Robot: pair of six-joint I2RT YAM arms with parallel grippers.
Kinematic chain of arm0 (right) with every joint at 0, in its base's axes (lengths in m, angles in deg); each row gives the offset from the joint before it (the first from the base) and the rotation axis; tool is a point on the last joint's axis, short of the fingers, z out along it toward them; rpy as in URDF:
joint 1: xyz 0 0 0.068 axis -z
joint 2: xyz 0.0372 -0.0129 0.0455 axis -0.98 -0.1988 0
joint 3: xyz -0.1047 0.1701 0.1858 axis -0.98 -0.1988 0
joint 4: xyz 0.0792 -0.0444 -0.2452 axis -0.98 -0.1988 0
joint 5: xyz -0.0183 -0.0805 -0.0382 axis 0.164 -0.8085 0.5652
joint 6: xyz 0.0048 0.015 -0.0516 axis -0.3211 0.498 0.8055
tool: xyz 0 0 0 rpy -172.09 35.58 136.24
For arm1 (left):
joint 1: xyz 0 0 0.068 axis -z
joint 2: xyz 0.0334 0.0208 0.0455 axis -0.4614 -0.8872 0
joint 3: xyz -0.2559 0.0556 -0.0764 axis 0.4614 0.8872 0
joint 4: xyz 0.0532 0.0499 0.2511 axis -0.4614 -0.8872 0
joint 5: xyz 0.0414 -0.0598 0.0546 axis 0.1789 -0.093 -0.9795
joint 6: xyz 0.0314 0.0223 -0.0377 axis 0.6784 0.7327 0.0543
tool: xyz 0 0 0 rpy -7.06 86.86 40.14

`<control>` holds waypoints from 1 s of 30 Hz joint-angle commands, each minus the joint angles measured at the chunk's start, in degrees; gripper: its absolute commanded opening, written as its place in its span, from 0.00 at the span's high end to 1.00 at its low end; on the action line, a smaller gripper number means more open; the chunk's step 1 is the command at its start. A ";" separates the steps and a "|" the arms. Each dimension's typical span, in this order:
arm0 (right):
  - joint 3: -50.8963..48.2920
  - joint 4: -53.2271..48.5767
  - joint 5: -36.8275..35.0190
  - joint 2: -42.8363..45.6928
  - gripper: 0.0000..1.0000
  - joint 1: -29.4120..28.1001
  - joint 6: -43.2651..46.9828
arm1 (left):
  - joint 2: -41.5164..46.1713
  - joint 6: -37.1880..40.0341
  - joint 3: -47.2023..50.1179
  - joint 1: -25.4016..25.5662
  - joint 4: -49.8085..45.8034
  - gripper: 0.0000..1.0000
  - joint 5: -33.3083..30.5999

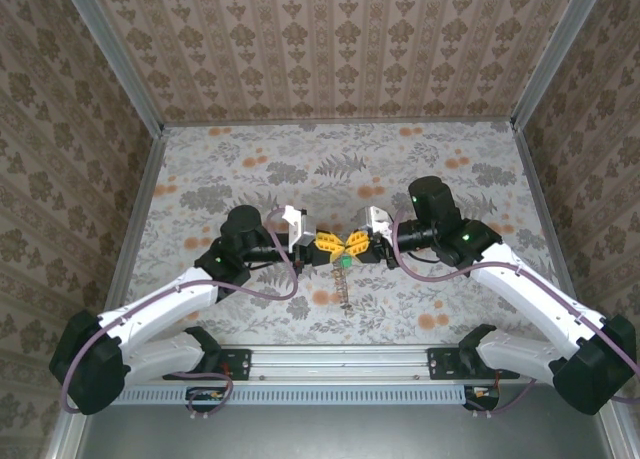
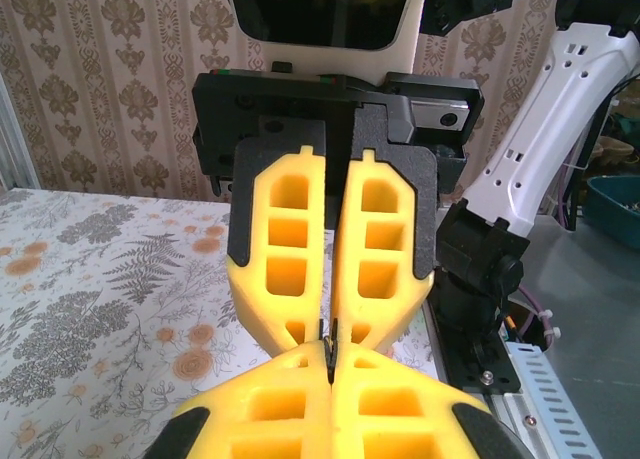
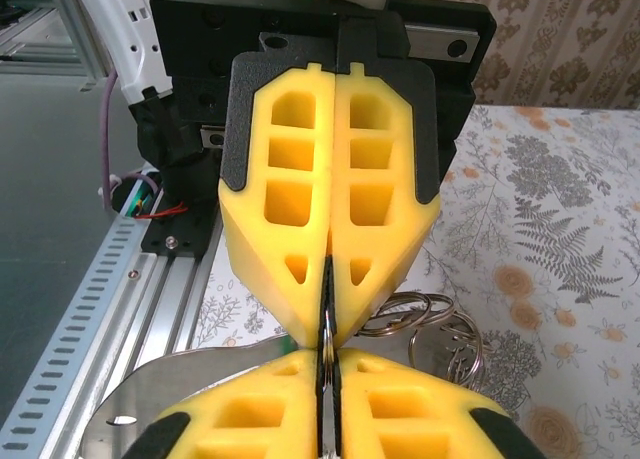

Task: Put the keys on the keyring

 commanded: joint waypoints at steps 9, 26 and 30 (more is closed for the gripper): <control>-1.31 4.13 3.72 -0.38 0.88 -0.64 -4.55 | 0.18 -2.99 -0.90 0.39 10.44 1.00 0.68; 5.75 -10.17 -4.52 -2.74 1.00 -1.39 1.98 | 5.77 10.89 -6.96 -0.34 -21.88 0.70 -6.31; 8.79 -15.49 -7.42 -4.00 1.00 -1.64 3.44 | 6.22 15.69 -11.33 -2.56 -35.86 0.62 -5.57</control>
